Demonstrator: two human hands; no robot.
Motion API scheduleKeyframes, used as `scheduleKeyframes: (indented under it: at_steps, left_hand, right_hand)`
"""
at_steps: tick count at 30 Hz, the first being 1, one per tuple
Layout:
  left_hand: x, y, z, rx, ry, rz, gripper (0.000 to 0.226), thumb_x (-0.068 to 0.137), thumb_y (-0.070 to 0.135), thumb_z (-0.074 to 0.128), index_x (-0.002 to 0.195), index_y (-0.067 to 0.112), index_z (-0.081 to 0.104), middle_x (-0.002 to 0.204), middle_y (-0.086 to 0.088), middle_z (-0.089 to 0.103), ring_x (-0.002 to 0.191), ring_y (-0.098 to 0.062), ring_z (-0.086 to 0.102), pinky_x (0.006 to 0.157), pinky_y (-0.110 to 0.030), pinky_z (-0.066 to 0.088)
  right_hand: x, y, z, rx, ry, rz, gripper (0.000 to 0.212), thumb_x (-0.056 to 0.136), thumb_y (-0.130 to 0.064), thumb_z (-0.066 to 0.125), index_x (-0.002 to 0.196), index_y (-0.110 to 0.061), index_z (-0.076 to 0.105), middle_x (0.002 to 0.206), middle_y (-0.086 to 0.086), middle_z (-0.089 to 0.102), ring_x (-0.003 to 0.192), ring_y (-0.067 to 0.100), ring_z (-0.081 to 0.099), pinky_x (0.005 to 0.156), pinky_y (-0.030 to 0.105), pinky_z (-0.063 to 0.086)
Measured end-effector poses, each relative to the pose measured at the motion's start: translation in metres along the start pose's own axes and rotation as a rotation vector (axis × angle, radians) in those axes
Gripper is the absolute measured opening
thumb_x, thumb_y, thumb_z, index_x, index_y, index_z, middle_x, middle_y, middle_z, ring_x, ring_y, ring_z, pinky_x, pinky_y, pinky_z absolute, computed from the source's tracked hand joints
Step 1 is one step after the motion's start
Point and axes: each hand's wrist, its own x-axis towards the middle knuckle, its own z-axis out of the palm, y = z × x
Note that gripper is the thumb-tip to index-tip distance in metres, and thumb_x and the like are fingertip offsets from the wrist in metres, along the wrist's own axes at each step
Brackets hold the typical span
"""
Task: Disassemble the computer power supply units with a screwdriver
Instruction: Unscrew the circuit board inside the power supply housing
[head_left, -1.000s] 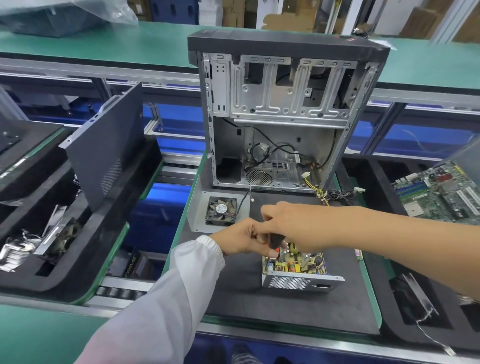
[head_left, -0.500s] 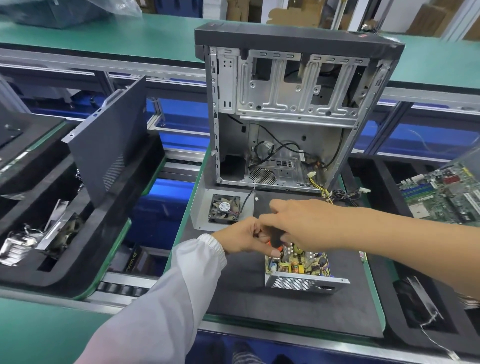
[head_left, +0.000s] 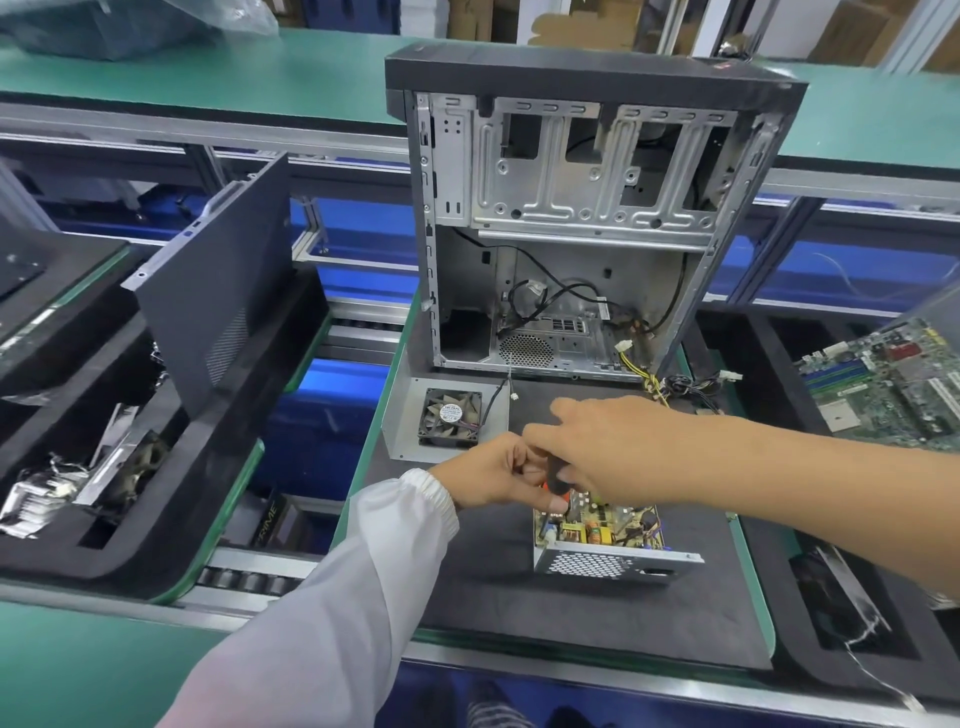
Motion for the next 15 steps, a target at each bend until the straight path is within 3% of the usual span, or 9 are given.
scheduleKeyframes:
  at_steps: [2,3,5,8,10,11,13,15]
  left_hand:
    - [-0.0021,0.0013,0.0014,-0.027,0.029,-0.009,0.031,0.078,0.004,0.078,0.072,-0.008,0.05,0.057,-0.024,0.032,0.062,-0.029,0.028,0.066,-0.034,0.025]
    - [-0.0034,0.003,0.0022,-0.017,0.047,0.001,0.023,0.077,0.006,0.077,0.068,0.005,0.056,0.059,-0.022,0.032,0.062,-0.026,0.03,0.066,-0.031,0.028]
    - [-0.0025,0.0023,0.0004,0.015,0.051,0.015,0.029,0.078,0.007,0.074,0.062,0.027,0.06,0.057,-0.008,0.033,0.056,-0.017,0.028,0.061,-0.029,0.024]
    - [-0.0024,0.0009,-0.0008,0.037,-0.022,0.007,0.018,0.084,0.004,0.072,0.079,0.021,0.07,0.061,0.014,0.058,0.056,-0.002,0.045,0.065,-0.015,0.036]
    - [-0.0044,0.0025,-0.0014,0.032,-0.078,0.027,0.02,0.085,-0.005,0.067,0.076,0.012,0.065,0.055,0.025,0.054,0.054,0.009,0.05,0.065,-0.002,0.039]
    - [-0.0041,0.0028,-0.0021,0.039,-0.072,0.04,0.016,0.085,-0.008,0.066,0.073,0.0,0.058,0.055,0.023,0.049,0.054,0.006,0.05,0.068,-0.004,0.04]
    - [-0.003,0.0032,-0.001,0.018,-0.008,0.03,0.022,0.084,-0.005,0.071,0.072,-0.013,0.053,0.059,-0.002,0.042,0.058,-0.019,0.043,0.074,-0.024,0.037]
    - [-0.0023,0.0019,-0.0004,-0.003,0.028,0.034,0.017,0.081,-0.005,0.073,0.072,-0.005,0.059,0.057,-0.007,0.036,0.057,-0.023,0.034,0.067,-0.026,0.032]
  right_hand:
    - [-0.0011,0.0013,-0.0026,0.116,-0.064,-0.055,0.036,0.09,-0.027,0.059,0.121,-0.029,0.04,0.111,0.001,0.036,0.094,0.022,0.046,0.064,0.034,0.039]
    - [-0.0013,0.0013,-0.0032,0.175,-0.057,-0.07,0.038,0.088,-0.031,0.062,0.12,-0.03,0.041,0.109,-0.001,0.035,0.092,0.021,0.045,0.065,0.033,0.039]
    - [-0.0015,0.0009,-0.0036,0.205,0.006,-0.022,0.049,0.083,-0.054,0.063,0.118,-0.027,0.041,0.097,-0.002,0.033,0.08,0.02,0.044,0.061,0.031,0.034]
    - [0.0016,-0.0041,-0.0046,0.055,0.105,0.148,0.063,0.083,-0.073,0.042,0.107,-0.016,0.049,0.076,-0.002,0.032,0.071,0.022,0.041,0.056,0.031,0.03]
    - [0.0025,-0.0069,-0.0041,0.001,0.093,0.157,0.055,0.093,-0.063,0.036,0.105,-0.012,0.054,0.081,0.003,0.045,0.076,0.025,0.05,0.06,0.032,0.034]
    - [0.002,-0.0068,-0.0045,0.004,0.069,0.133,0.045,0.097,-0.054,0.039,0.109,-0.013,0.052,0.091,0.006,0.051,0.083,0.028,0.055,0.062,0.033,0.035]
    - [-0.0004,-0.0044,-0.0059,0.087,-0.032,0.055,0.025,0.096,-0.034,0.05,0.116,-0.021,0.045,0.108,0.007,0.046,0.09,0.028,0.054,0.066,0.035,0.04]
    - [-0.0025,-0.0007,-0.0083,0.23,-0.134,-0.023,0.033,0.09,-0.026,0.058,0.119,-0.027,0.042,0.114,0.004,0.037,0.087,0.022,0.046,0.07,0.037,0.043]
